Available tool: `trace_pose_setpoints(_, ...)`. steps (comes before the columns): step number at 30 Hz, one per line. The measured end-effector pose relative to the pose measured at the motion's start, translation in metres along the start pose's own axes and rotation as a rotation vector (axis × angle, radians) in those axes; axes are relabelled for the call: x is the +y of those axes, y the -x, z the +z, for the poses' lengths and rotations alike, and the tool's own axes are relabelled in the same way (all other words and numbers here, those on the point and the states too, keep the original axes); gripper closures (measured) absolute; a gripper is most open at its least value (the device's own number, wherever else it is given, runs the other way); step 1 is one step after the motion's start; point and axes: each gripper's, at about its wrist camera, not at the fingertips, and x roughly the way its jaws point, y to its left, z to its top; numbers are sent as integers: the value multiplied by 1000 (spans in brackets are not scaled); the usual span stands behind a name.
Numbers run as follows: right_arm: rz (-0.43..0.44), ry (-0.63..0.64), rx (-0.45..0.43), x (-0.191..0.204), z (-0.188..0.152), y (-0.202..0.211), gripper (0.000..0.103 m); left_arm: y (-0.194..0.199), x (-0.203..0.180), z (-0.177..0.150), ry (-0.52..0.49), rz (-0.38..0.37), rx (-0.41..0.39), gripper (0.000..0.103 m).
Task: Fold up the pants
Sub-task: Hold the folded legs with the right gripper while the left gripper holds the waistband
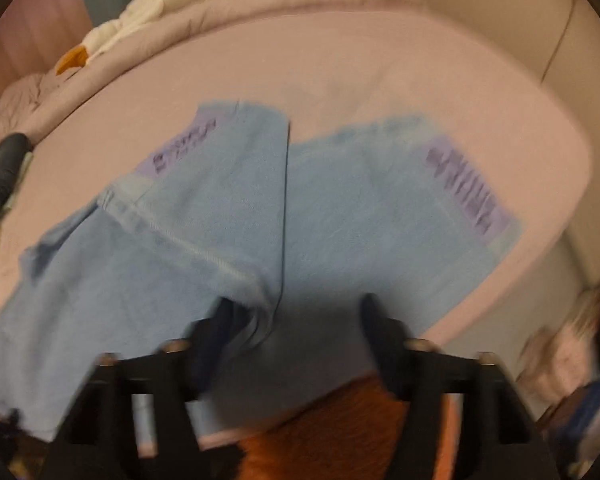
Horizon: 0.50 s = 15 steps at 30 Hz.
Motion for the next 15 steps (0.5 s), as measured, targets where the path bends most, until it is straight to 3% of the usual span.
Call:
trace_pose_setpoints(4, -62, 143, -61, 29, 10, 4, 34, 3, 4, 3, -1, -3, 1, 86)
trace_pose_setpoints(8, -66, 255, -85, 65, 23, -10, 37, 4, 5, 4, -9, 3, 0, 86)
trace_pose_setpoints(9, -58, 270, -88, 70, 26, -14, 51, 4, 4, 4, -14, 5, -1, 86)
trace_pose_setpoints(10, -47, 282, -89, 79, 32, -20, 74, 4, 3, 3, -17, 7, -2, 86)
trace_pose_setpoints(12, -38, 264, -77, 86, 40, -28, 92, 3, 0, 4, -18, 8, -2, 86)
trace_pose_setpoints(15, 23, 157, -113, 72, 56, -18, 96, 2, 0, 4, -20, 9, 0, 86)
